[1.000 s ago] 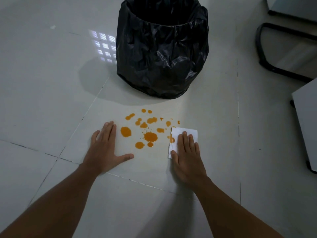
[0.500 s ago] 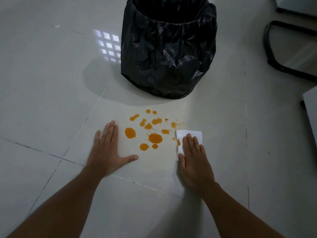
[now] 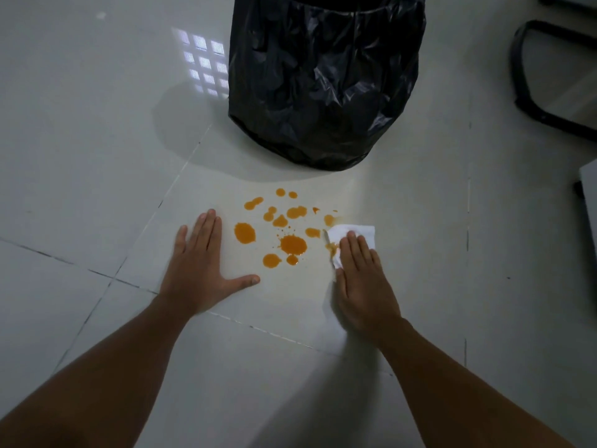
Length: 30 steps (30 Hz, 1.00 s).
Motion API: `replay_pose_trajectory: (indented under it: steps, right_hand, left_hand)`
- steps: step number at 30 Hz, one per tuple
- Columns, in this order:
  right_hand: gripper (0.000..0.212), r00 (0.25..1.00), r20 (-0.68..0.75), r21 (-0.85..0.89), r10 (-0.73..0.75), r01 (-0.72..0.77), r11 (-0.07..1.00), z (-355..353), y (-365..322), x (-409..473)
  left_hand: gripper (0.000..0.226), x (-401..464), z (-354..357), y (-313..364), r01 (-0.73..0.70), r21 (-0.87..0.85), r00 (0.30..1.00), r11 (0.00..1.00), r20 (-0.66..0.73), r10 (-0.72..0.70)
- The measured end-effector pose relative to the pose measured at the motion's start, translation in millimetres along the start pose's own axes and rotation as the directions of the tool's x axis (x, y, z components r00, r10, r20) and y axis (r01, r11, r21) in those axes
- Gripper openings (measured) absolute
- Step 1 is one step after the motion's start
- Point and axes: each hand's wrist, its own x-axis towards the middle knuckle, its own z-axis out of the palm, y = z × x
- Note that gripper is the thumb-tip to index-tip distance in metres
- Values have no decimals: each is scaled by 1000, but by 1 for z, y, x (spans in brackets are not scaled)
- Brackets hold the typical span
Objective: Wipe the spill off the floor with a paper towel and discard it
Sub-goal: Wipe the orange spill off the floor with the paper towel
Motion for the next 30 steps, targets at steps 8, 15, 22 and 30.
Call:
replay_pose_trajectory:
  steps: [8,15,22,30]
  right_hand:
    - [66,978,-41,135,203,-195,971,-6,7,31]
    - [64,998,-13,81,64,-62,995,-8,-4,16]
    - [84,985,59,136,161,-168,976,-13,0,33]
    - [90,995,67,97,78,-85,992,-8,-23,9]
  left_hand:
    - [139,0,-4,2,15,-52,1000,999,-8,-15]
    - [140,-1,-4,1,18,-62,1000,998,-12,-19]
    - [139,0,-4,1,11,-42,1000,999,-27,-12]
    - [138,0,-5,2,17,-42,999,999,-26,-18]
